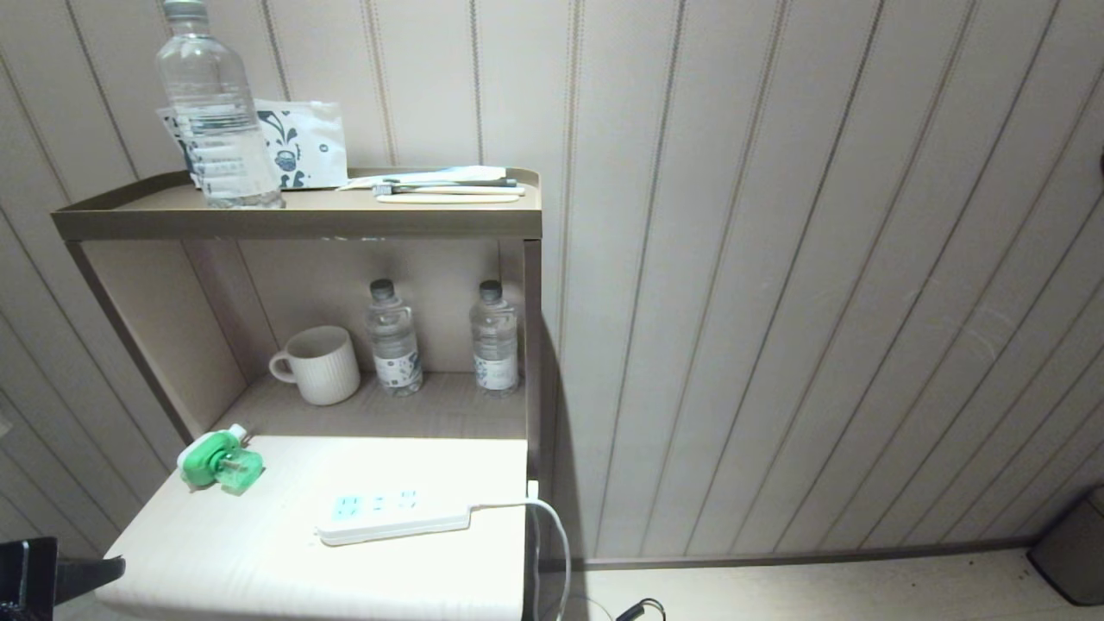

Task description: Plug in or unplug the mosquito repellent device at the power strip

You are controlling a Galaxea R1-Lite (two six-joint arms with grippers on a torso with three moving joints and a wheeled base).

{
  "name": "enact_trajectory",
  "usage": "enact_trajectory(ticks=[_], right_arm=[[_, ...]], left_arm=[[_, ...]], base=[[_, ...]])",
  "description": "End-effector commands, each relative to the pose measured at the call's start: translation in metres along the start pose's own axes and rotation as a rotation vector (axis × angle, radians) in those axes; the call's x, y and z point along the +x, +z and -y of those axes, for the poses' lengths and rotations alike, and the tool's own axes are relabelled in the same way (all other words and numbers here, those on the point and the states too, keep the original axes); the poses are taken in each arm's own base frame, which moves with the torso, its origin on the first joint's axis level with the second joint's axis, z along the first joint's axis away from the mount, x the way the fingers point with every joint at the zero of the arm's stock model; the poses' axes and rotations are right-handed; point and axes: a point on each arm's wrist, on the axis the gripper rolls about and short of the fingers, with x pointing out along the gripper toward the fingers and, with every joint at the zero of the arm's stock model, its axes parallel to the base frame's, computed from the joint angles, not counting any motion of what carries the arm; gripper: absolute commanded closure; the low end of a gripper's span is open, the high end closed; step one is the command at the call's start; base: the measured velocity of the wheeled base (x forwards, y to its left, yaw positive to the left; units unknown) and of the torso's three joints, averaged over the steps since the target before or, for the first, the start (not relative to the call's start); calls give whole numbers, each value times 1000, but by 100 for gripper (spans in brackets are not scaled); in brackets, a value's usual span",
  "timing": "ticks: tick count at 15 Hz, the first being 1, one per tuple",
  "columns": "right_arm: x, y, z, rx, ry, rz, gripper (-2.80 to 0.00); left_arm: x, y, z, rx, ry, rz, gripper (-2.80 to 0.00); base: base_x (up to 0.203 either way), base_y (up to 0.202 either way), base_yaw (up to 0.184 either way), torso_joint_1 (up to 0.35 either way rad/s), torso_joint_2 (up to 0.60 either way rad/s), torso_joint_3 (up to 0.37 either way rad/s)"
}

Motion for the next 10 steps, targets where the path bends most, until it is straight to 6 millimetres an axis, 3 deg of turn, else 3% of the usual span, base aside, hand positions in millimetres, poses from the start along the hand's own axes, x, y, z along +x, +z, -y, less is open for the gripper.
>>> enact_trajectory(ticks=[1, 7, 10], right_arm=[[0, 0, 0, 0, 0, -1, 0], [0, 0, 0, 1, 0, -1, 0], [0, 0, 0, 0, 0, -2, 0]], left_arm=[[-1, -1, 0, -2, -1, -1, 0], [6, 1, -1, -9, 8, -48, 0], [11, 12, 0, -21, 32, -133, 0]], base=[[0, 0, 0, 0, 0, 0], [0, 0, 0, 0, 0, 0], [0, 0, 0, 0, 0, 0]])
